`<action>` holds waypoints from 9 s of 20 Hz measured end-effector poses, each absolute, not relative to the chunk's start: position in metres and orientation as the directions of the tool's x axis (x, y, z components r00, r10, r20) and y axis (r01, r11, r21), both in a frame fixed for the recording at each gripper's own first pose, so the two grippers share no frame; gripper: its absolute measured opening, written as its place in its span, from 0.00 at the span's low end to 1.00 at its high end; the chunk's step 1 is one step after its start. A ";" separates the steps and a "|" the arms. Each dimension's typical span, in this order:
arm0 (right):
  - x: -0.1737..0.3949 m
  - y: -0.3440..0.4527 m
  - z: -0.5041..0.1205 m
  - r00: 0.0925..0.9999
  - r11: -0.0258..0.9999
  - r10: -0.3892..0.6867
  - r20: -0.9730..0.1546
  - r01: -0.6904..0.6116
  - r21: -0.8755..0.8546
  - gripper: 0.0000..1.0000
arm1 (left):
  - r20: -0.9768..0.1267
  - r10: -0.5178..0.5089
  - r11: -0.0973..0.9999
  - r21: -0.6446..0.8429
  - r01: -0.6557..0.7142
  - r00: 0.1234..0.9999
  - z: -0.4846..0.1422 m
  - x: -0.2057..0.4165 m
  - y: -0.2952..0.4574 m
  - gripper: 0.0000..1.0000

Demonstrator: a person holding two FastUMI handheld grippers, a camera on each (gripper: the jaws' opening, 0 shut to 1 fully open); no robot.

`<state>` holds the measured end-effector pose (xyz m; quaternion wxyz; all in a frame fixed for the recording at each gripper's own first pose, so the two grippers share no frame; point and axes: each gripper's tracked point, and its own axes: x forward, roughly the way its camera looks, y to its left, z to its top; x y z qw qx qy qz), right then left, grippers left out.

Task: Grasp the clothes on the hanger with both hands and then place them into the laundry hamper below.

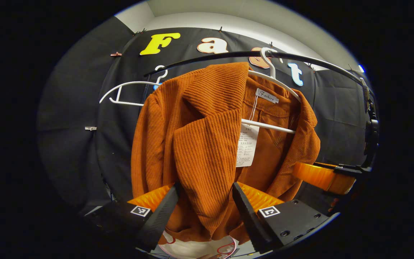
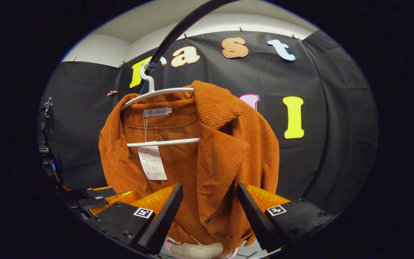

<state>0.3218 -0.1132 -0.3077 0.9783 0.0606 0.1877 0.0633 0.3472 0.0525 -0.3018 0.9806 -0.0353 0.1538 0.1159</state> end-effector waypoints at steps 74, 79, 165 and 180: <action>0.308 -0.108 -0.378 0.771 0.928 0.351 -0.531 -0.213 0.304 0.11 | -0.452 0.298 0.952 0.072 -0.298 0.841 -0.322 0.324 0.100 0.07; 0.283 -0.064 -0.389 0.692 0.887 0.454 -0.562 -0.293 0.357 0.11 | -0.526 0.202 0.978 0.059 -0.201 0.826 -0.350 0.330 0.061 0.07; 0.040 -0.013 -0.003 0.996 0.993 0.079 0.047 -0.083 0.088 1.00 | 0.056 -0.052 0.997 0.055 0.049 0.997 0.055 0.059 0.004 0.95; 0.026 -0.036 0.000 0.996 0.991 0.080 0.037 -0.084 0.102 0.97 | 0.065 -0.039 0.999 0.036 0.037 0.997 0.057 0.053 -0.028 0.95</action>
